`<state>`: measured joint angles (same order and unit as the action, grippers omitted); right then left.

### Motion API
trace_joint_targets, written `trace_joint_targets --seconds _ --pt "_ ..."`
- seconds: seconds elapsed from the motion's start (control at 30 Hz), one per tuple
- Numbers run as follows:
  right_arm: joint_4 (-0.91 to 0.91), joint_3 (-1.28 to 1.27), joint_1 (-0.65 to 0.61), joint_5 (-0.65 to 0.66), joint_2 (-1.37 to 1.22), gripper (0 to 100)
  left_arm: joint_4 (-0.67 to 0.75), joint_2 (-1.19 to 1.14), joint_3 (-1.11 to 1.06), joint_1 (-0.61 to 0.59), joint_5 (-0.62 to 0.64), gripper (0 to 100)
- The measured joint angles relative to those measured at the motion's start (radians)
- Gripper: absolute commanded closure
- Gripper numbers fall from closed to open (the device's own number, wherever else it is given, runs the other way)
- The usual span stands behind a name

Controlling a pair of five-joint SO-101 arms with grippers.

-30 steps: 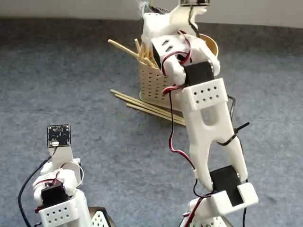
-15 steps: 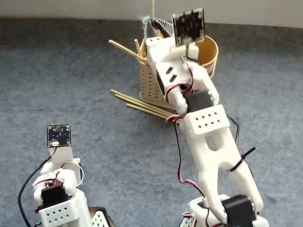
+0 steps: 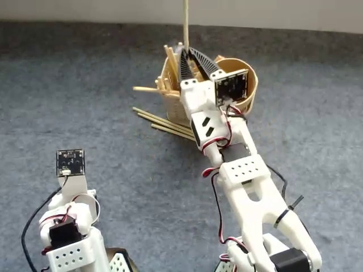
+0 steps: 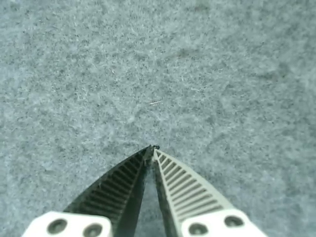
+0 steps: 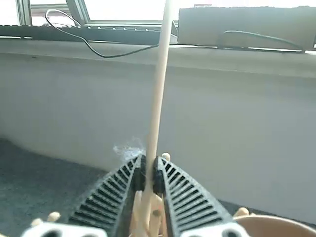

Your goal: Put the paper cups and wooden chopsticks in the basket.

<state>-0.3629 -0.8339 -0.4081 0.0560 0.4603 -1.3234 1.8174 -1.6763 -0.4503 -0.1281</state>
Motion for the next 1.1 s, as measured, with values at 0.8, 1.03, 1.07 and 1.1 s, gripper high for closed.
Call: trace_joint_targets --seconds 0.8,1.03,1.07,1.1 --pt "-0.127 0.002 -0.008 0.141 -0.005 99.0 0.0 0.0 0.0 0.0 0.0 99" --pt "-0.127 -0.032 -0.014 0.141 -0.006 84.8 0.0 0.0 0.0 0.0 0.0 99" --pt "-0.127 -0.032 -0.014 0.141 -0.006 85.0 0.0 0.0 0.0 0.0 0.0 99" --pt "-0.127 -0.032 -0.014 0.143 -0.005 85.0 0.0 0.0 0.0 0.0 0.0 99"
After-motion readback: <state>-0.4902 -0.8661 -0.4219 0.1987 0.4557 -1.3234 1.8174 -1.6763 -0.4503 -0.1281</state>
